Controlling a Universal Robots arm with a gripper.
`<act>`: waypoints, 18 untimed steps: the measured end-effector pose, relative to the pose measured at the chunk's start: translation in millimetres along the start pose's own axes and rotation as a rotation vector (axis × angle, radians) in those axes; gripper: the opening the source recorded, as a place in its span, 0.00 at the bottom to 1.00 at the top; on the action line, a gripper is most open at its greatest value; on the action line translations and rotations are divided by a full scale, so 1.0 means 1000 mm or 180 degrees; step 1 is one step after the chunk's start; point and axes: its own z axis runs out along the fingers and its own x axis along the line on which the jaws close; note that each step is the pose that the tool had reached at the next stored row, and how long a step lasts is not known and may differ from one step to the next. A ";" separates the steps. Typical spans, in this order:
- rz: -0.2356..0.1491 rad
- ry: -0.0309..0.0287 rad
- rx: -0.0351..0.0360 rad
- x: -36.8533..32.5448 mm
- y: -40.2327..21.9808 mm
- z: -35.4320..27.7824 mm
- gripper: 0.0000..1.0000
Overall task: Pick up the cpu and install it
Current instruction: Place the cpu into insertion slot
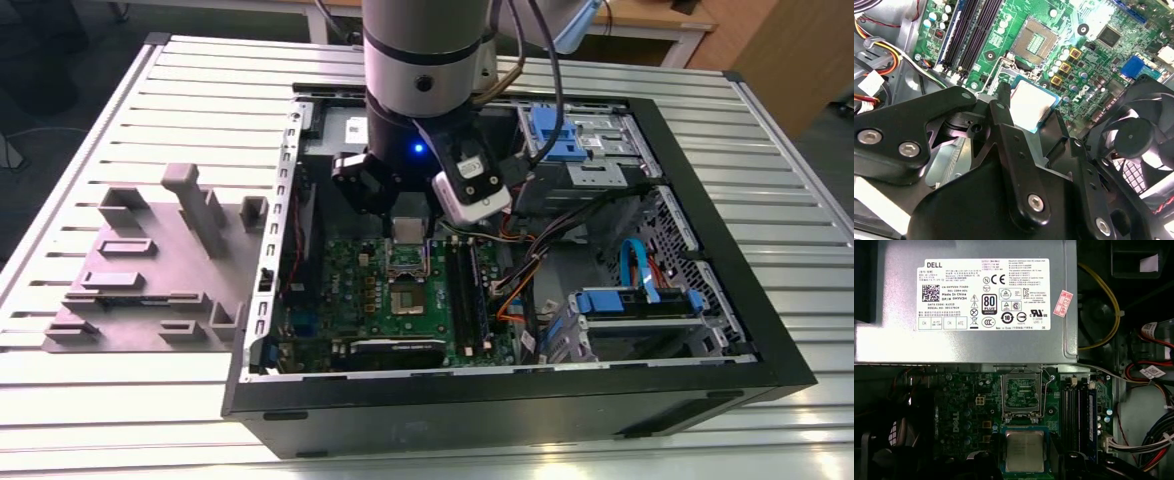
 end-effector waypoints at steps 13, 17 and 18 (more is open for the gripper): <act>0.0000 -0.0001 -0.0001 0.0000 -0.0001 0.0029 0.47; 0.0000 0.0000 0.0000 0.0000 -0.0002 0.0043 0.47; 0.0000 0.0000 0.0000 0.0000 -0.0002 0.0047 0.47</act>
